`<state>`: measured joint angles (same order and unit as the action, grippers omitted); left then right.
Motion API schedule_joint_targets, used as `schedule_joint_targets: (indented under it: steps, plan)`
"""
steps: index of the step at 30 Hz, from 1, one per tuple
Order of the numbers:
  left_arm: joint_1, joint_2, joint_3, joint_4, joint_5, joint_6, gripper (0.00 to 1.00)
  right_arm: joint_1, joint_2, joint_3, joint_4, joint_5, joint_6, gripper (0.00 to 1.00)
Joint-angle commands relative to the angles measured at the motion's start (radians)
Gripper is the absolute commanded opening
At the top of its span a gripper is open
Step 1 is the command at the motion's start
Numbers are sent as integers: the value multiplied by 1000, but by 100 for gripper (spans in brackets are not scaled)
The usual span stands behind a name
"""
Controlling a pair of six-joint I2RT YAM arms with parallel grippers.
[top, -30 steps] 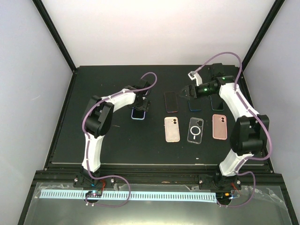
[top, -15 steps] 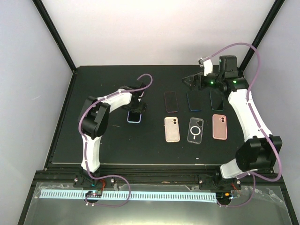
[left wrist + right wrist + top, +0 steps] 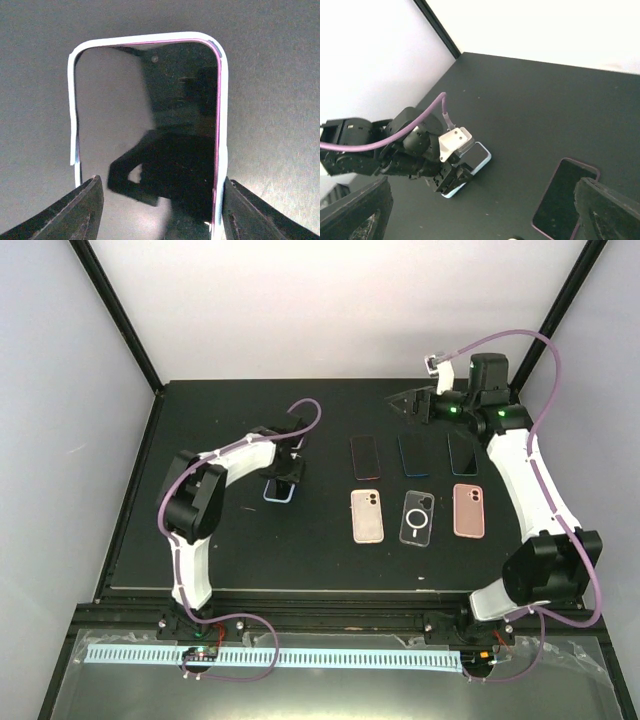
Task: Take the phone out of the phone case
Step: Pick up the phone at the center of the board.
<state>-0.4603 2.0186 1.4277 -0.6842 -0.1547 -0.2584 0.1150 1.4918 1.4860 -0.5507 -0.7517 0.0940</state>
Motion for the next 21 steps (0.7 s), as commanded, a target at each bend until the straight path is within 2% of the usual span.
schedule_joint_targets:
  steps: [1, 3, 4, 8, 9, 21]
  plan:
    - [15, -136, -45, 53, -17, -14, 64, -5, 55, -26, 63, -52, 166, 100]
    - [16, -169, -62, 76, -9, -13, 63, -4, 90, -40, 71, -61, 209, 100]
    - [15, -176, -60, 71, -7, -13, 66, -3, 104, -47, 71, -67, 225, 100]
    - [20, -170, -50, 4, -13, -34, 96, -3, 137, -73, 89, -119, 266, 100]
    - [22, -167, -53, -13, -7, -40, 99, -3, 135, -81, 99, -122, 272, 100]
    - [57, -89, -93, -57, 34, -16, 99, -3, 109, -126, 138, -142, 281, 100]
